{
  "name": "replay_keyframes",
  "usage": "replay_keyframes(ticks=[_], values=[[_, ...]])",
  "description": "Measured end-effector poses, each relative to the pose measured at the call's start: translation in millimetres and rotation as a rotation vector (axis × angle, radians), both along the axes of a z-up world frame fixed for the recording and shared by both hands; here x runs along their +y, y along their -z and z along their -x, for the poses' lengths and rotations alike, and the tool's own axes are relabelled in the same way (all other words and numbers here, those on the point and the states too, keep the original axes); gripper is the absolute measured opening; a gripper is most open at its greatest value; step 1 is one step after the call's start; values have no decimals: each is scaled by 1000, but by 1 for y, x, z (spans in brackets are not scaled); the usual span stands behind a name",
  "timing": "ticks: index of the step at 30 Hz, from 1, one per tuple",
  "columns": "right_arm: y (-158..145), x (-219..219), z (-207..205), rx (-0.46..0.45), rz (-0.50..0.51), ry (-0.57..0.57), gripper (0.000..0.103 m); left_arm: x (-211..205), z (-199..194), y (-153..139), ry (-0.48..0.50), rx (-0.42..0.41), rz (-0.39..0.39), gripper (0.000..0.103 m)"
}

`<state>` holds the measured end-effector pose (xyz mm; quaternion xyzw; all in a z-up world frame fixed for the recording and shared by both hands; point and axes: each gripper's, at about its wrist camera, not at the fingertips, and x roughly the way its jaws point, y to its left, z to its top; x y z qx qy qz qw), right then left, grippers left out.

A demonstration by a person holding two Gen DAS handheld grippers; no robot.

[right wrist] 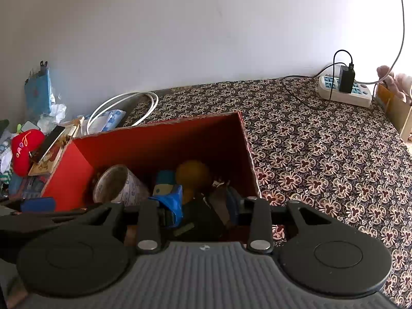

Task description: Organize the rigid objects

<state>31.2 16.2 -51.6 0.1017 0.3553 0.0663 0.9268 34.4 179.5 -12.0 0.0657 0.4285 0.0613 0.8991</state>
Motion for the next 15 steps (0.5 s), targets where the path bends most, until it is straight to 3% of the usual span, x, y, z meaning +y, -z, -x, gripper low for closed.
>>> replay_keyframes(ticks=[15], values=[[2,4,3,-38,54,20,20,0,5,8,16,-29,-2,70]])
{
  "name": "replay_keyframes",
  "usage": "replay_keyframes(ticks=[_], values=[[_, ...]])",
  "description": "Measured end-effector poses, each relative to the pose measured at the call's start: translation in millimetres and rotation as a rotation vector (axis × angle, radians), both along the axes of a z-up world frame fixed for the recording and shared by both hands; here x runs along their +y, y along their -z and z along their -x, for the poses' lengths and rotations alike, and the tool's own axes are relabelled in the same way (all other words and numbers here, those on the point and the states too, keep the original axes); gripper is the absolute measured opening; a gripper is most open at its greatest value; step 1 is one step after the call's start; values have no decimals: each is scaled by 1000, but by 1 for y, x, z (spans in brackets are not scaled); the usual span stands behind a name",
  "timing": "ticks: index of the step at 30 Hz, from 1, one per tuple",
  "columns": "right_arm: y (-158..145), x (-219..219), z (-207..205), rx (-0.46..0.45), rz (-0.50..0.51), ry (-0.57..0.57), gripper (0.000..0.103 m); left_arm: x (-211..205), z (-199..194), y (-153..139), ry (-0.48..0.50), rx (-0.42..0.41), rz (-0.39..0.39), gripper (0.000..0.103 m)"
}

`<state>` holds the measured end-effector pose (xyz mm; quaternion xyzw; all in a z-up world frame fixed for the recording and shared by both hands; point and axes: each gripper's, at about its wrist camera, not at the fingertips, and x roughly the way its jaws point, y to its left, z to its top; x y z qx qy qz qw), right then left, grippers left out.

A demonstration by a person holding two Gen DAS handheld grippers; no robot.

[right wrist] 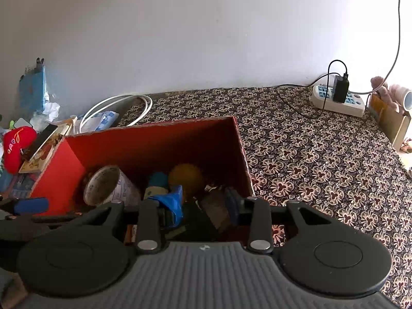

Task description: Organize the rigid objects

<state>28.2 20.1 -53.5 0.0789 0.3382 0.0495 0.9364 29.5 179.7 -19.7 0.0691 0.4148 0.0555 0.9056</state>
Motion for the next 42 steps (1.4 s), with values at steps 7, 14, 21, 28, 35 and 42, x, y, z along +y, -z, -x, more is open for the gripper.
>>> replay_keyframes(ticks=[7,14,21,28,35,42], values=[[0,2,-1,7,12,0,20,-2,0,3,11,6,3,70],[3,4,-2,26,24,-8,20,2,0,8,4,22,9,70],[5,9,-3,32,35,-29,20,3,-1,9,7,24,14,70],[7,9,-5,41,27,-33,20,5,-3,10,-6,26,15,70],[9,9,-6,46,12,-32,20,1,-2,11,4,27,3,70],[9,8,-6,47,6,-35,20,0,-2,11,3,28,-2,70]])
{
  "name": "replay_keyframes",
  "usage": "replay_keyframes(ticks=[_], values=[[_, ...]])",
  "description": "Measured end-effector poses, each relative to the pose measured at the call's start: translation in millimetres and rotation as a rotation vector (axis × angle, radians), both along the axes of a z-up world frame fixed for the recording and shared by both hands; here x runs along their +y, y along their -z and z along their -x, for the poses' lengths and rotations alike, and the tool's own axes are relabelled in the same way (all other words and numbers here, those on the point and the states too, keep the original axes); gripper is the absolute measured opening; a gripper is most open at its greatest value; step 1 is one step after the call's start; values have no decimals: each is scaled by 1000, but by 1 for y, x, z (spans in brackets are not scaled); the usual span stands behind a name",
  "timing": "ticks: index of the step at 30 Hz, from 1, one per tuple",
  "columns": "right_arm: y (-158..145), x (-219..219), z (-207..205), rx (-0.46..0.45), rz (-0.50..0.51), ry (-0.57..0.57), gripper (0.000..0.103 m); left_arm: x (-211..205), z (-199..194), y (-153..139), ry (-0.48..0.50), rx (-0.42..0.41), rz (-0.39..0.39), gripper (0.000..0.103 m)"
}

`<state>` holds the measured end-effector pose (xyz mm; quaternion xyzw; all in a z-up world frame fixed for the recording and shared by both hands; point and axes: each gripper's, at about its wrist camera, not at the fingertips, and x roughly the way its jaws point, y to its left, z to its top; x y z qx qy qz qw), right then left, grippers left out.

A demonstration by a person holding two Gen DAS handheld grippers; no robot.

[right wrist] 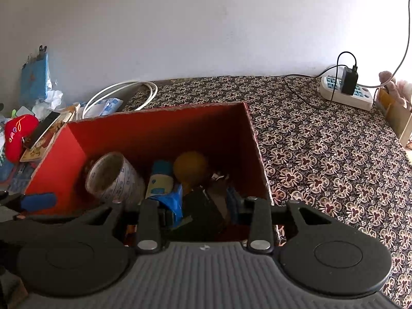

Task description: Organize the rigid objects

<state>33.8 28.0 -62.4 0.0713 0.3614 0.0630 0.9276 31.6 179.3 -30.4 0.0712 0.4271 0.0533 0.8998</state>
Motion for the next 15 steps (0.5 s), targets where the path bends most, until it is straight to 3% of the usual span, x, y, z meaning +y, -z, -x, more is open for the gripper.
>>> replay_keyframes(ticks=[15], values=[[2,-2,1,6,-15,-3,20,3,0,5,-9,28,41,70]])
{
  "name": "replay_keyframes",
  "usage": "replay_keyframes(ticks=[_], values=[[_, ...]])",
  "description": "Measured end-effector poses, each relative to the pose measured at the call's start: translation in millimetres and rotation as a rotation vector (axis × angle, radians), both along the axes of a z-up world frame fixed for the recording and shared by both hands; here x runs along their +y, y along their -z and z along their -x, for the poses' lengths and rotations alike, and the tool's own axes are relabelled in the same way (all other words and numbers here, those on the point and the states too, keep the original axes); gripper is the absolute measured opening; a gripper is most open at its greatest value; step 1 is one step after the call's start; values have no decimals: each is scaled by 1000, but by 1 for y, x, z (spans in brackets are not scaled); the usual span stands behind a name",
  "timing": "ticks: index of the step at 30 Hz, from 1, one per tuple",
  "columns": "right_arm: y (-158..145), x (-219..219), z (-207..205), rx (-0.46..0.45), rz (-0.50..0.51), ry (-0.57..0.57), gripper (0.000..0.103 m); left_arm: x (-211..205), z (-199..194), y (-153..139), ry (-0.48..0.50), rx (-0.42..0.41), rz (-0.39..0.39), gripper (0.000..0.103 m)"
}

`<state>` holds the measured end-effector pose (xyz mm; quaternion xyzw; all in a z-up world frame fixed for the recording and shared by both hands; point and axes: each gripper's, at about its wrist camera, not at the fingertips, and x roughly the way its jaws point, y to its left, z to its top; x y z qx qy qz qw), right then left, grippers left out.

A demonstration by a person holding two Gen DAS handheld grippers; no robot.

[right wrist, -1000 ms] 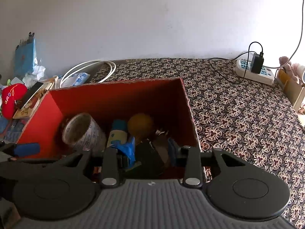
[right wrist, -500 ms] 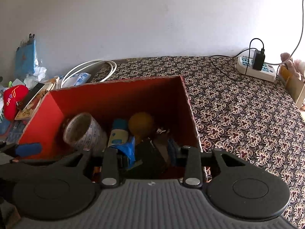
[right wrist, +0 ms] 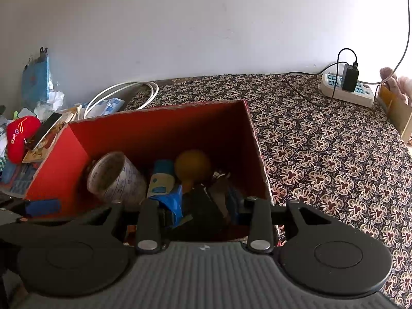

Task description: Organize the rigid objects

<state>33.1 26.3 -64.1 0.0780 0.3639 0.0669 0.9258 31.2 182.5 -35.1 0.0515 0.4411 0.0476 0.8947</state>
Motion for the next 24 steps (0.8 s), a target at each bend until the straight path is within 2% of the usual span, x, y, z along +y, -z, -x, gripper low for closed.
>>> replay_keyframes(ticks=[13,19,24], values=[[1,2,0,1,3,-4,20,-3,1,1,15,-3,-4,70],[1,0,0,2,-2,1,20,-3,3,-1,39,-17,11,65],[1,0,0,-2,-6,-2,20,-6,5,-3,36,-45,-14,66]])
